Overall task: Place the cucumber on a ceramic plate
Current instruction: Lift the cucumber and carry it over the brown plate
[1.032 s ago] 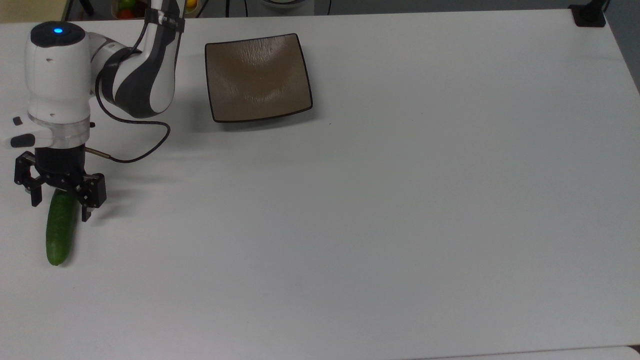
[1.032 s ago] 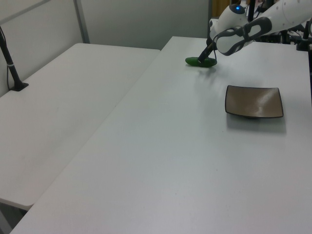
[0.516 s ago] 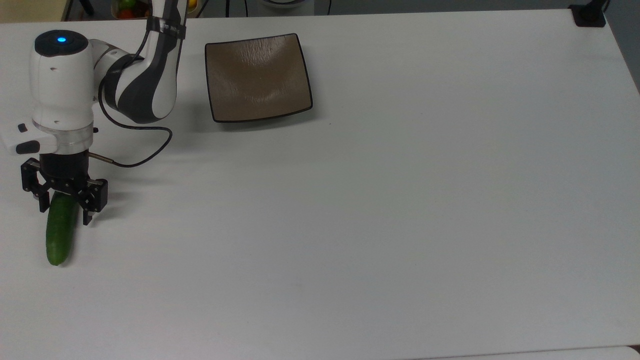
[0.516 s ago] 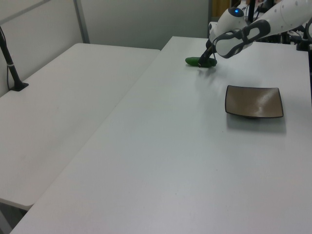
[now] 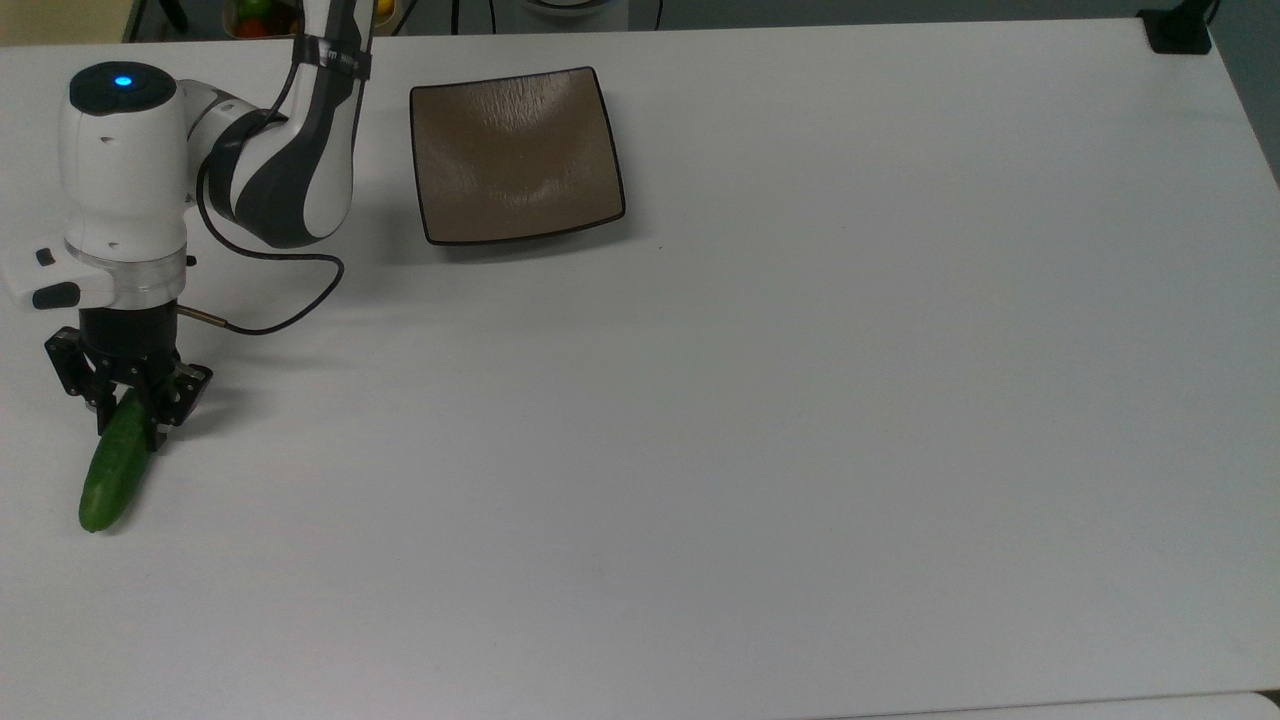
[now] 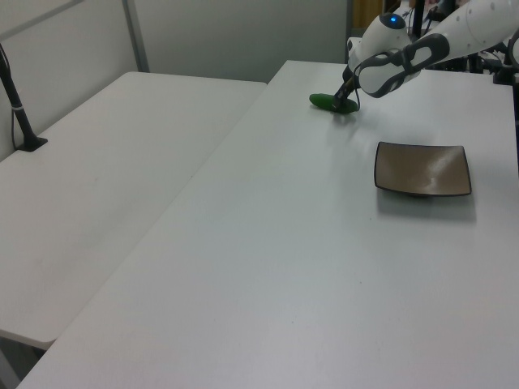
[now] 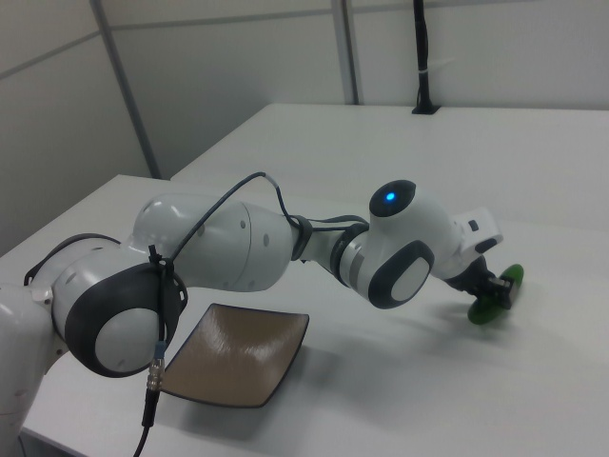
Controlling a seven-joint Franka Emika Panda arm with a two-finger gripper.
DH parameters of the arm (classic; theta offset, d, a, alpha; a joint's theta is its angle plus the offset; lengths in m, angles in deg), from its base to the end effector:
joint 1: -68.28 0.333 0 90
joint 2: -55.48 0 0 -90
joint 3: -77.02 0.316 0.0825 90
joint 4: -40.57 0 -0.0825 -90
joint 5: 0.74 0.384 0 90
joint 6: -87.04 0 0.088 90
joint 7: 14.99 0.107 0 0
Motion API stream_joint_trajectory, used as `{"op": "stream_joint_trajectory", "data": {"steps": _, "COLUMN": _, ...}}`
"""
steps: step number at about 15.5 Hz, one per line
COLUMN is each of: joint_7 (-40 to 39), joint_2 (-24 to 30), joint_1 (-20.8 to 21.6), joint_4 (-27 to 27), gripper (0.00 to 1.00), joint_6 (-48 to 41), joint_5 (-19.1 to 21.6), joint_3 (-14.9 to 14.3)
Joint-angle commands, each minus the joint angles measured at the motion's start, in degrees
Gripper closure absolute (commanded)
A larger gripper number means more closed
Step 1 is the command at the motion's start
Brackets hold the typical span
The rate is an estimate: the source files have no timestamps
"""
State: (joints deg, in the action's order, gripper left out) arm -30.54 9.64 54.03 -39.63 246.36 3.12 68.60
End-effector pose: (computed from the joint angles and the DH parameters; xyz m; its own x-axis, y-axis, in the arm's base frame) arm 0.7259 -0.2733 0.2982 0.8528 -0.0326 0.5212 -0.1576 -0.9676 0.1974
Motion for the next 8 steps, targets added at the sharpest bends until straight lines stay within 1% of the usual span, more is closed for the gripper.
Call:
{"op": "stream_joint_trajectory", "data": {"steps": 1, "joint_7": -1.1, "joint_2": 2.5, "joint_1": 0.0, "joint_4": -0.3, "gripper": 1.0, "joint_6": -0.1, "joint_5": 0.1, "joint_3": -0.1}}
{"op": "stream_joint_trajectory", "data": {"steps": 4, "joint_7": -1.0, "joint_2": 8.0, "joint_1": 1.4, "joint_4": -4.8, "gripper": 1.0, "joint_6": -1.7, "joint_5": 0.3, "joint_3": 0.2}}
{"op": "stream_joint_trajectory", "data": {"steps": 5, "joint_7": -1.0, "joint_2": 9.9, "joint_1": 2.0, "joint_4": -5.6, "gripper": 1.0, "joint_6": -4.2, "joint_5": 0.4, "joint_3": 0.2}}
{"op": "stream_joint_trajectory", "data": {"steps": 8, "joint_7": -1.0, "joint_2": 14.9, "joint_1": 3.2, "joint_4": -5.7, "gripper": 1.0, "joint_6": -15.2, "joint_5": 0.4, "joint_3": 0.5}}
